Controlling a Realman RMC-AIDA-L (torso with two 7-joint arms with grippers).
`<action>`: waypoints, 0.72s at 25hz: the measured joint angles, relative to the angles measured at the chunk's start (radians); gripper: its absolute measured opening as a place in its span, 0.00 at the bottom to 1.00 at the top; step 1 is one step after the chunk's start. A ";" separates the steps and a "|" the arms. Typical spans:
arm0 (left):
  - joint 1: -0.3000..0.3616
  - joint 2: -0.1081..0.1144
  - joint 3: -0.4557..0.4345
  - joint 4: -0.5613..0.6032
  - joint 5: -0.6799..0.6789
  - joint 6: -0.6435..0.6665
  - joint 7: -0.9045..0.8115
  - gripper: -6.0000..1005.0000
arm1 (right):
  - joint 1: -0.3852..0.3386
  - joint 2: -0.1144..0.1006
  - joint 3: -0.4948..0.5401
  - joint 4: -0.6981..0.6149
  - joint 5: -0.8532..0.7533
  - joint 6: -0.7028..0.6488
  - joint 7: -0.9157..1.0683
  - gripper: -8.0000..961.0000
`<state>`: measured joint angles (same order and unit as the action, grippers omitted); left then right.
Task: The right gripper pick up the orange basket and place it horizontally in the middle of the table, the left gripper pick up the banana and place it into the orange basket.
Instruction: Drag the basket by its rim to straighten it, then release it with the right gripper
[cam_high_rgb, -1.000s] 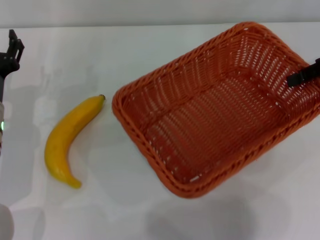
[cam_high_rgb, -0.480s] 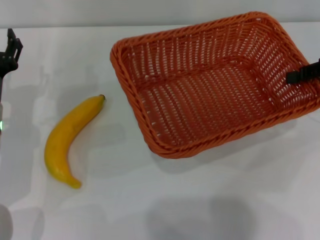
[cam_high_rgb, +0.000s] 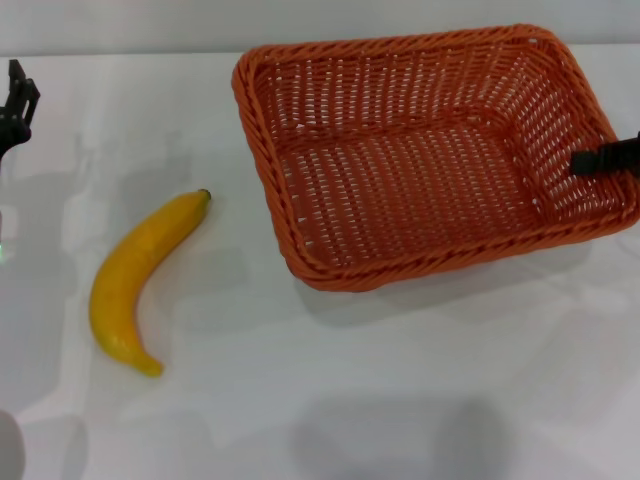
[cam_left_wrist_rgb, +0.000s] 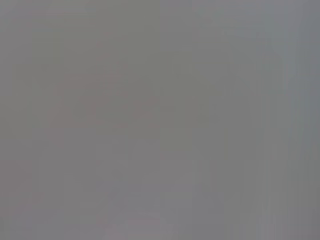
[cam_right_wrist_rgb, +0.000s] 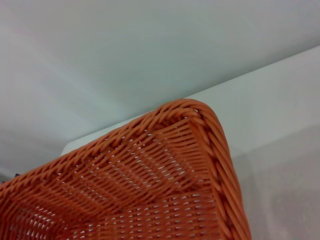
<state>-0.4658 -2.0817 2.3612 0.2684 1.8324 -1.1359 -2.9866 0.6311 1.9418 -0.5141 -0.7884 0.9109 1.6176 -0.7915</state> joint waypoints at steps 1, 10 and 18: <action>0.000 0.000 0.000 0.000 0.000 -0.001 0.000 0.82 | -0.006 0.005 0.000 -0.002 0.005 -0.002 -0.003 0.16; 0.003 0.000 0.004 -0.002 0.002 -0.002 0.023 0.82 | -0.055 0.062 -0.009 -0.093 0.016 -0.014 -0.007 0.16; 0.004 -0.001 0.000 -0.001 -0.002 -0.004 0.024 0.82 | -0.089 0.069 -0.021 -0.110 0.025 -0.085 -0.015 0.16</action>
<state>-0.4617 -2.0831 2.3612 0.2669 1.8304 -1.1403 -2.9630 0.5418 2.0106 -0.5348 -0.8987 0.9362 1.5330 -0.8060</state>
